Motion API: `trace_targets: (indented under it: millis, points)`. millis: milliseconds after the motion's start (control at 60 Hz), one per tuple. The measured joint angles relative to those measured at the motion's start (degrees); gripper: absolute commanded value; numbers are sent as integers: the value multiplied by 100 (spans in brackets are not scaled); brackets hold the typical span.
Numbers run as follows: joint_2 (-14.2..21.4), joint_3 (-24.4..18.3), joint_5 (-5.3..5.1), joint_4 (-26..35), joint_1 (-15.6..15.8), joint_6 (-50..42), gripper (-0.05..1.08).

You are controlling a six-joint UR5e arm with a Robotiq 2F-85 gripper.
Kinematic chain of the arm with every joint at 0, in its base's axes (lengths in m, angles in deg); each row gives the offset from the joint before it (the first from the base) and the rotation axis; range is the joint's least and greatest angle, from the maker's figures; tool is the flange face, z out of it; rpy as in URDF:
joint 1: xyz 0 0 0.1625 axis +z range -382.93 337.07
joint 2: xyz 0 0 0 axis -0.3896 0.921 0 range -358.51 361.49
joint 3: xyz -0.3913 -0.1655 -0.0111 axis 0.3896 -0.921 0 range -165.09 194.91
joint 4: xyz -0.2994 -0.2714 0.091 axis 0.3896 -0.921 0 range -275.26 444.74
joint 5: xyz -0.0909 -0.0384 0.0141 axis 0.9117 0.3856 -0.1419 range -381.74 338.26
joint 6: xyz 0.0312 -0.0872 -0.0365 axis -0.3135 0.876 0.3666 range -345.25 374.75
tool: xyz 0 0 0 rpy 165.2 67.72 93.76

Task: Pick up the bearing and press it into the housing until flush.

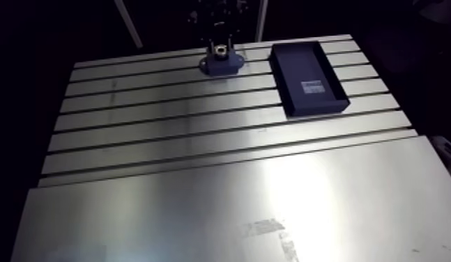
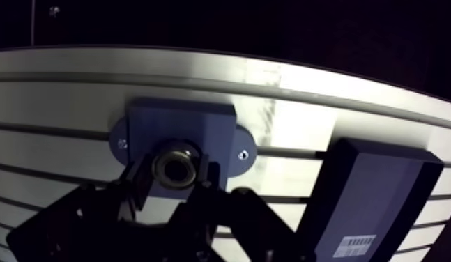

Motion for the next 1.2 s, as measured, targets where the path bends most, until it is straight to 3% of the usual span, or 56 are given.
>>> trace_targets:
  millis: [1200]
  points:
    - [-41, 23, -1, -2, 0, 9, 71]
